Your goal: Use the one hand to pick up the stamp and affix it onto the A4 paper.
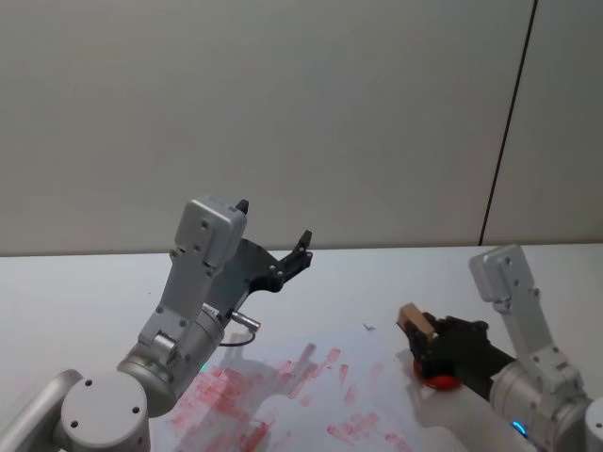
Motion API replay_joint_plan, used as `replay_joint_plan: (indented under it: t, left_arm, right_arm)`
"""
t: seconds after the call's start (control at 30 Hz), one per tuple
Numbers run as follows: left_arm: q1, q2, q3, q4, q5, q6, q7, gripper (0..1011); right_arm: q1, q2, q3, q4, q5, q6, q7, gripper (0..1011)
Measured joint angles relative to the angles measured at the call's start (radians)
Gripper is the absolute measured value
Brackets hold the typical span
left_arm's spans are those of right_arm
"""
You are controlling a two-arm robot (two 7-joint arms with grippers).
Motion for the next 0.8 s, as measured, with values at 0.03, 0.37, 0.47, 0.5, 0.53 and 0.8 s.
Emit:
replay_joint_plan:
  t: [0.03, 0.37, 0.47, 0.5, 0.53, 0.8]
  left_arm:
    - [0.000, 0.000, 0.000, 0.000, 0.000, 0.000, 0.000, 1001]
    - [0.000, 0.000, 0.000, 0.000, 0.000, 0.000, 0.000, 1001]
    - [0.000, 0.000, 0.000, 0.000, 0.000, 0.000, 0.000, 1001]
    - [0.000, 0.000, 0.000, 0.000, 0.000, 0.000, 0.000, 1001]
    - [0.000, 0.000, 0.000, 0.000, 0.000, 0.000, 0.000, 1001]
    - [0.000, 0.000, 0.000, 0.000, 0.000, 0.000, 0.000, 1001]
  right_arm:
    - [0.003, -0.002, -0.002, -0.003, 0.000, -0.005, 0.014, 220]
    - [0.031, -0.021, -0.026, -0.002, -0.010, -0.017, 0.135, 220]
    - [0.039, -0.028, -0.034, 0.007, -0.017, -0.016, 0.163, 220]
    - [0.045, -0.032, -0.039, 0.015, -0.023, -0.012, 0.187, 220]
    - [0.050, -0.036, -0.045, 0.023, -0.028, -0.009, 0.204, 220]
    - [0.083, -0.063, -0.083, 0.101, -0.081, 0.015, 0.312, 220]
